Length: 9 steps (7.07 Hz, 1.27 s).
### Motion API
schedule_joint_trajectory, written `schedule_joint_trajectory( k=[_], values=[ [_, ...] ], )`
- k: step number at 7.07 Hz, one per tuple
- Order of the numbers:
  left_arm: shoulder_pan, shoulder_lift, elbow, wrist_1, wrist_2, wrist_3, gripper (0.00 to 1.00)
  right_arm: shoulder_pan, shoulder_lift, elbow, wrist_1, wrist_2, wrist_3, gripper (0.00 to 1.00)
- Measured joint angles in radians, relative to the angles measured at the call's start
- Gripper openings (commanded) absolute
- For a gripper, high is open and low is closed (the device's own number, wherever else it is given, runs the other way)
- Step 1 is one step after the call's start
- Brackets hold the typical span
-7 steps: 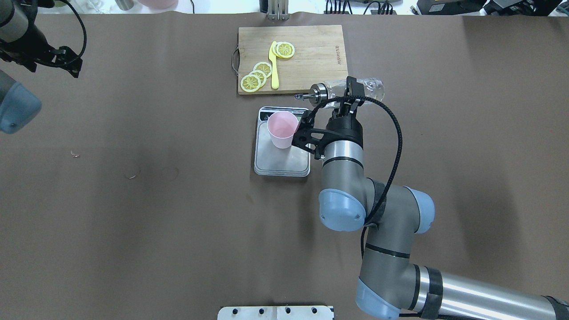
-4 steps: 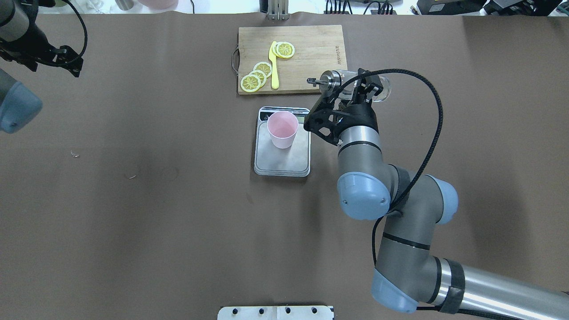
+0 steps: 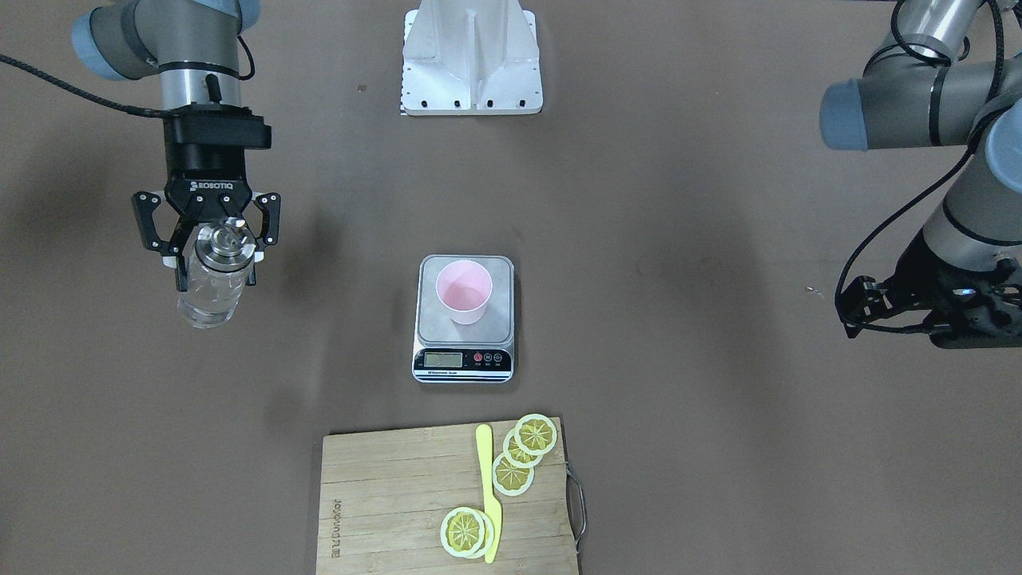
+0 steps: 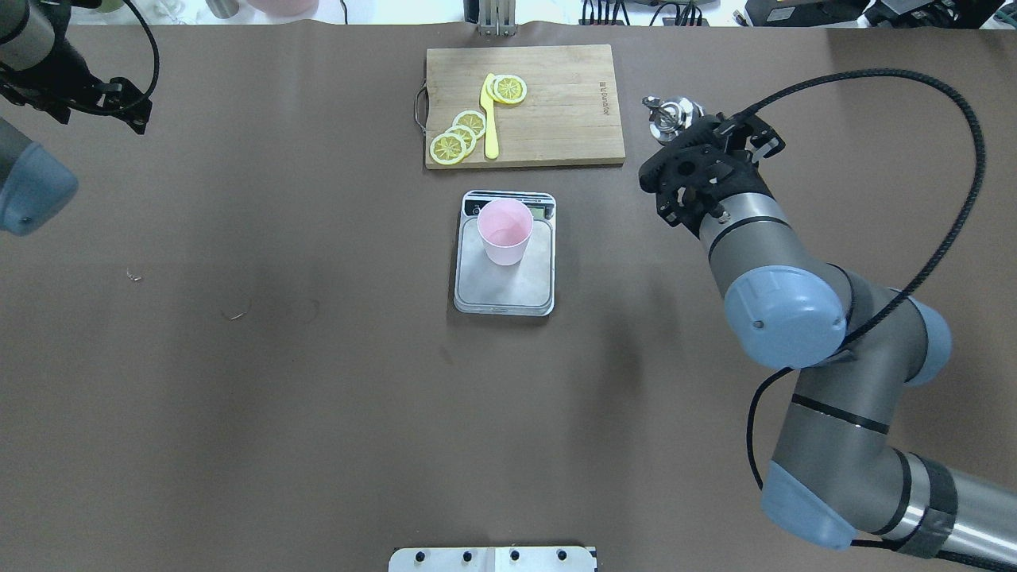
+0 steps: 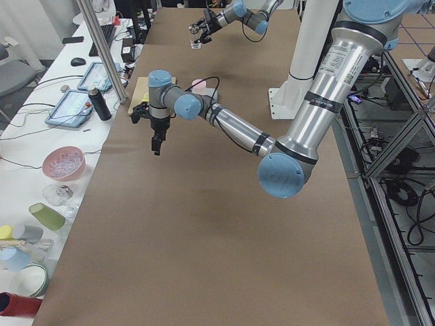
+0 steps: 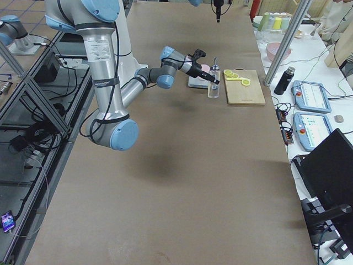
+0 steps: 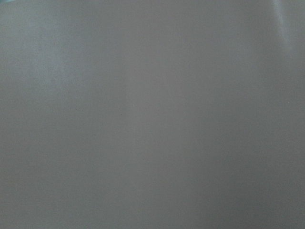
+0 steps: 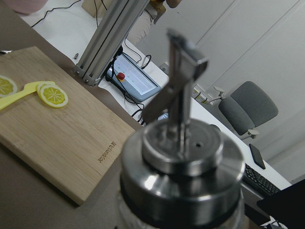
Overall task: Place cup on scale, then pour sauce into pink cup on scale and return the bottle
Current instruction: 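Turn the bottle upright and carry it back with the right gripper, then lower the bottle onto the table with the right gripper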
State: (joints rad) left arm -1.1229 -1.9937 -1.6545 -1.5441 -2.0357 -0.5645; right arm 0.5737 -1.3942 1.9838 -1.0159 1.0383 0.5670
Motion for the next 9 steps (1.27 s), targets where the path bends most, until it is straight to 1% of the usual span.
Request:
schedule_joint_trajectory(
  k=[1,3,4,5,6,7,9],
  values=[
    [0.000,-0.002,0.000,0.001,0.000,0.000,0.99,0.021,-0.025,-0.016,0.078,0.047,0.091,0.00],
    [0.001,-0.004,0.001,0.000,0.001,0.000,0.99,0.046,-0.045,-0.074,0.182,0.117,0.261,0.00],
    [0.002,-0.005,0.002,0.000,0.002,0.000,0.99,0.050,-0.055,-0.136,0.269,0.132,0.310,0.00],
    [0.003,-0.007,0.004,-0.001,0.003,0.000,0.99,0.052,-0.064,-0.224,0.389,0.138,0.326,0.00],
    [0.004,-0.010,0.006,-0.001,0.004,-0.001,0.99,0.053,-0.066,-0.298,0.478,0.140,0.325,0.00],
    [0.004,-0.010,0.006,-0.001,0.004,-0.002,0.99,0.055,-0.064,-0.332,0.517,0.141,0.319,0.00],
    [0.005,-0.011,0.008,-0.001,0.005,-0.001,0.99,0.055,-0.063,-0.352,0.537,0.143,0.314,0.00]
  ],
)
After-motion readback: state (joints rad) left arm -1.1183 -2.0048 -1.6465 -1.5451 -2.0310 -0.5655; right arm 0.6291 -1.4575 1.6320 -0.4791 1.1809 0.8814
